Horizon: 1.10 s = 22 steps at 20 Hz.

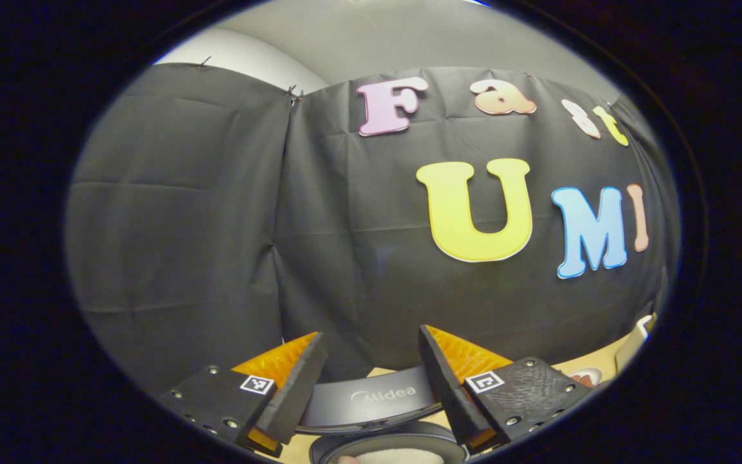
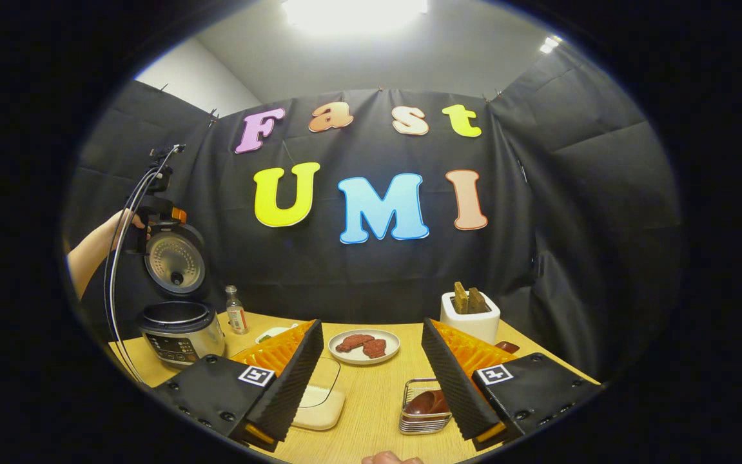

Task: Close the left gripper, press the button to open the rice cooker; take a wooden spoon from the chopstick holder with the right hand, scoop a spoonful of rice and pour it into the rice cooker, then put the wooden spoon back into the chopstick holder.

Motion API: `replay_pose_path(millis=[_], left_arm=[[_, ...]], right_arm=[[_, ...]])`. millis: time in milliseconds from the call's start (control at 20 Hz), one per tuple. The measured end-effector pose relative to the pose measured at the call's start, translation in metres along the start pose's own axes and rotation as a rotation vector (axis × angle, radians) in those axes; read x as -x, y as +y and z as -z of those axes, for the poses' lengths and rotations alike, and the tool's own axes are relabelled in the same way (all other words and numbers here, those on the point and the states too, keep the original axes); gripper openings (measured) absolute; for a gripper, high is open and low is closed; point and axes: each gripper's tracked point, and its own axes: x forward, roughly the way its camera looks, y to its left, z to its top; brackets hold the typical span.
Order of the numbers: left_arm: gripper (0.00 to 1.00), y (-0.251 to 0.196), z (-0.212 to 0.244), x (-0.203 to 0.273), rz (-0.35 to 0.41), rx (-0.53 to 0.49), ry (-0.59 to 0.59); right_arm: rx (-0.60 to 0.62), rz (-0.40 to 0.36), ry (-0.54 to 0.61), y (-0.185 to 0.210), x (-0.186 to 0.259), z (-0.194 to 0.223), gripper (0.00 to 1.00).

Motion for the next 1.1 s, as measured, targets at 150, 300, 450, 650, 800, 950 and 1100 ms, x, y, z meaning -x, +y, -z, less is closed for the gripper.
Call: replay_pose_path(millis=[150,300,450,650,800,950,1100], left_arm=[[0.93,-0.007,0.007,0.015,0.017,0.006,0.043],[0.93,-0.014,0.020,0.035,0.041,0.020,0.105],[0.93,-0.023,0.039,0.061,0.062,0.045,0.188],[0.92,-0.038,0.073,0.094,0.091,0.058,0.281],[0.93,-0.050,0.109,0.117,0.112,0.054,0.350],[0.93,-0.058,0.150,0.137,0.129,0.062,0.425],[0.93,-0.062,0.177,0.149,0.145,0.024,0.452]], right_arm=[[0.001,-0.010,0.019,-0.001,-0.003,0.010,0.98],[-0.001,-0.031,0.035,-0.004,-0.007,0.018,0.98],[-0.020,-0.064,0.043,-0.003,-0.011,0.020,0.93],[-0.058,-0.089,0.044,-0.003,-0.011,0.021,0.98],[-0.056,-0.115,0.067,0.003,-0.009,0.036,0.98],[-0.047,-0.145,0.122,0.011,-0.003,0.056,0.98],[-0.020,-0.146,0.124,0.013,0.004,0.060,0.98]])
